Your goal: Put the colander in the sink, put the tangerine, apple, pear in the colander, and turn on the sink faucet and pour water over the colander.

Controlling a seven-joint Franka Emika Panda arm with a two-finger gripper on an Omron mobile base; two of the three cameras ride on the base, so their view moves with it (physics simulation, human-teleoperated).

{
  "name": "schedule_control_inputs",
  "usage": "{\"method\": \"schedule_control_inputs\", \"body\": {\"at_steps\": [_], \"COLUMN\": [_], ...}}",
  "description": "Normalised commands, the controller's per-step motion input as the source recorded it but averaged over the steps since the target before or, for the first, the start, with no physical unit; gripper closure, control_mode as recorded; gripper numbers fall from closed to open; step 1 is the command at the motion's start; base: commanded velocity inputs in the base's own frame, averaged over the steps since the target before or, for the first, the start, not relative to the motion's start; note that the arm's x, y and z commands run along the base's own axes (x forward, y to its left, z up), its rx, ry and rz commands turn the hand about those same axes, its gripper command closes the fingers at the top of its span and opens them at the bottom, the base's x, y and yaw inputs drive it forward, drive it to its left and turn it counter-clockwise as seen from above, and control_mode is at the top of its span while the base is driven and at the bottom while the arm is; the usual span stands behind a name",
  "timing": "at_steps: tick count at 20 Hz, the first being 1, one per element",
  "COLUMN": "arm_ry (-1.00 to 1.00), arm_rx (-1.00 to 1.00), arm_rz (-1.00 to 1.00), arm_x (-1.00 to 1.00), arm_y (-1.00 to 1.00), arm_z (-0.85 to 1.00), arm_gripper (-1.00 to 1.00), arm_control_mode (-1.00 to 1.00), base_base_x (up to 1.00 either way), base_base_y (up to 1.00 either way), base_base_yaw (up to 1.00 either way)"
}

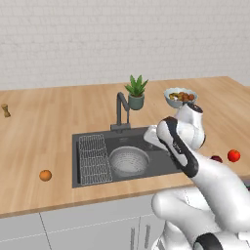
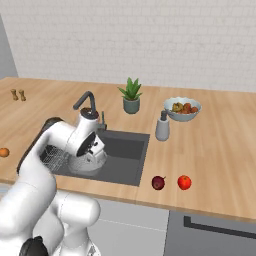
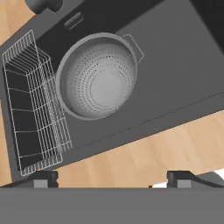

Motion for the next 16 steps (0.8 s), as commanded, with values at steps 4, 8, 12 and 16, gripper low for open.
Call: {"method": "schedule_control_inputs", "body": {"at_steps": [4,8,12,16], "arm_ry": [-0.04,0.0,0.0,0.0], "arm_rx": [-0.08,-0.11,-0.11,-0.13], "arm_rz": [0.11,0.16,0.17,0.14], "arm_x": [-1.0,-0.9,-0.4,0.0], "arm_y": [0.68,0.95,1.0,1.0], "arm_z": [0.82,0.72,0.59,0.31], "arm_gripper": [-1.0,-1.0,-1.0,-1.0], "arm_control_mode": [-1.0,-1.0,-1.0,-1.0], "base_base_x": [0.0,0.0,0.0,0.0], "base_base_y": [0.0,0.0,0.0,0.0], "base_base_yaw": [0.0,0.0,0.0,0.0]}}
